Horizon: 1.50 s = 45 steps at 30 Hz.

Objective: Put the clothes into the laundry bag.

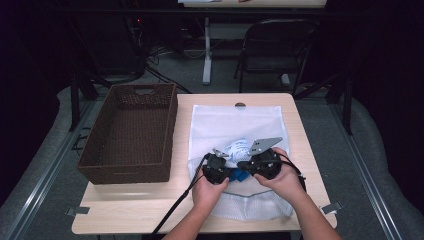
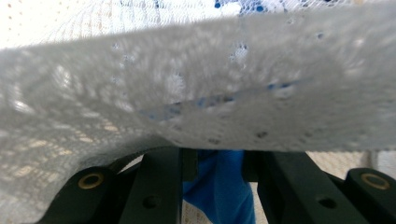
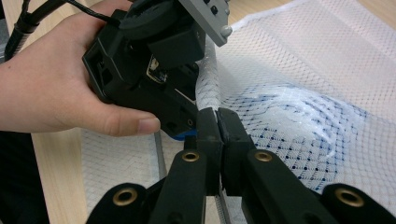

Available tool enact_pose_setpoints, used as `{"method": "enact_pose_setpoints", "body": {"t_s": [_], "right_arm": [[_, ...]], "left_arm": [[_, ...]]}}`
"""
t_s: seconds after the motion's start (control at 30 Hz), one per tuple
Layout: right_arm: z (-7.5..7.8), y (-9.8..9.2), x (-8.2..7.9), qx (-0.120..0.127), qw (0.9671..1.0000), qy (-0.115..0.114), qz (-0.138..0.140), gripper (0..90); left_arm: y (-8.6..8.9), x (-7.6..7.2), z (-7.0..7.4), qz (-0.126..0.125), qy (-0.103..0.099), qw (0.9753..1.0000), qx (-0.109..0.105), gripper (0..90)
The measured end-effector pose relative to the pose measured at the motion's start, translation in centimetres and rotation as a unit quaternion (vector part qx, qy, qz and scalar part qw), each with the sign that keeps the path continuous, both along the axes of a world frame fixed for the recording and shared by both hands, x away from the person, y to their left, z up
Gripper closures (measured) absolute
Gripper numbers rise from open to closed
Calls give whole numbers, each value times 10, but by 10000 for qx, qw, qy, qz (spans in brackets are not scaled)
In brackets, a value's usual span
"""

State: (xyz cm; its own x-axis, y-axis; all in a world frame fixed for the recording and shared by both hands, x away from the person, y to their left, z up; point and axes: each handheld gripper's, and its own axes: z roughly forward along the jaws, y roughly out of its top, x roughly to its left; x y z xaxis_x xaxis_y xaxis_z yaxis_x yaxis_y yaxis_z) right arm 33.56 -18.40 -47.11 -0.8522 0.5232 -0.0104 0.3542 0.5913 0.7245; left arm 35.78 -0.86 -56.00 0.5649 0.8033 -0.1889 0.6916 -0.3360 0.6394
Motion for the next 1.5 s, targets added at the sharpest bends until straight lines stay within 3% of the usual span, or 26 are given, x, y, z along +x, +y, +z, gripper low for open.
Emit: {"method": "enact_pose_setpoints", "body": {"t_s": [0.1,0.3,0.43,0.7,0.87,1.2,1.5], "right_arm": [[-1,0,1,6,10000,10,-30,882],[0,-2,1,15,10000,-2,-48,881],[0,-3,1,24,10000,-19,-59,882],[1,-4,1,38,9999,-15,-97,882],[2,-4,1,41,9999,-23,-100,882],[2,-3,1,21,10000,-34,-65,882],[2,-2,0,13,10000,-41,-46,882]], "left_arm": [[1,0,2,-13,50,9999,-117,712],[2,-6,6,-162,92,9997,-157,602],[4,-11,9,-260,25,9995,-200,545],[8,-21,15,-388,-41,9989,-264,515],[8,-25,11,-434,-3,9989,-198,506],[4,-23,-1,-457,70,9989,19,621],[4,-19,-3,-417,114,9990,114,798]]}}
